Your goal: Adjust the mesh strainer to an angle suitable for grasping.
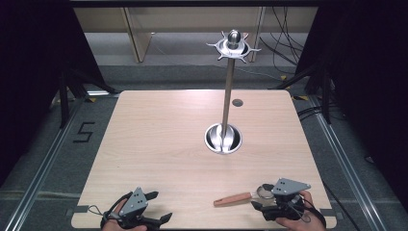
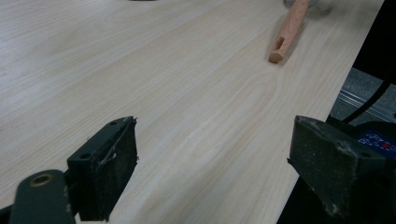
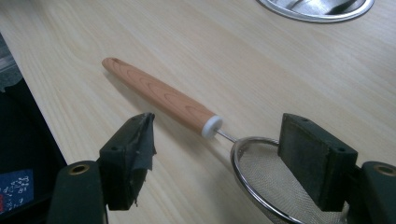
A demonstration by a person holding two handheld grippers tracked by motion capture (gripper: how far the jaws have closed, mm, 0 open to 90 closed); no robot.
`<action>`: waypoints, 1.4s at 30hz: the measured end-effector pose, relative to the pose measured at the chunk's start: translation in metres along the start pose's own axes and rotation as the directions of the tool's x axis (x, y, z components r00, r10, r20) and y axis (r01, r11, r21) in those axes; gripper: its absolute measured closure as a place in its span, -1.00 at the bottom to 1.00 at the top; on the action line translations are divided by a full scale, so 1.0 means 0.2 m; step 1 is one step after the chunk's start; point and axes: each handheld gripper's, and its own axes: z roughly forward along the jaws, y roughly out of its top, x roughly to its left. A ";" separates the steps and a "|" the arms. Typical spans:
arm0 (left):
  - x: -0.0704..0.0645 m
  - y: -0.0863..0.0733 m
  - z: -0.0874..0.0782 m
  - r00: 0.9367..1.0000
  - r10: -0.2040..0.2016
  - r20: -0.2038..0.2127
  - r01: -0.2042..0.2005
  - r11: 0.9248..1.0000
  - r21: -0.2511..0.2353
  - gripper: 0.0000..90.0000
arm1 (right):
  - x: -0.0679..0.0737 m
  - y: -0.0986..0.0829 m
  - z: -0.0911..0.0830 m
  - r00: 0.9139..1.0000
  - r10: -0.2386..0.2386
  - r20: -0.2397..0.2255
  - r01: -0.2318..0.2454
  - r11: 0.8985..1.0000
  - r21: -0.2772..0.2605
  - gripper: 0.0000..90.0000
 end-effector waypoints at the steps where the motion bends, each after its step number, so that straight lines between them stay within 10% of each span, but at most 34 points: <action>1: 0.00 0.00 0.00 1.000 -0.001 0.002 0.001 1.000 -0.007 -0.67 | 0.00 0.00 0.00 1.000 0.004 -0.004 -0.004 1.000 0.000 -0.37; 30: 0.00 0.00 0.01 1.000 -0.011 0.001 0.011 1.000 -0.006 -0.67 | 0.06 0.08 0.04 0.996 -0.083 -0.029 0.084 0.996 0.036 -0.36; 42: -0.01 -0.01 0.01 1.000 -0.031 -0.003 0.031 0.999 -0.015 -0.67 | 0.10 0.19 0.20 0.981 -0.165 -0.105 0.179 0.973 0.145 -0.30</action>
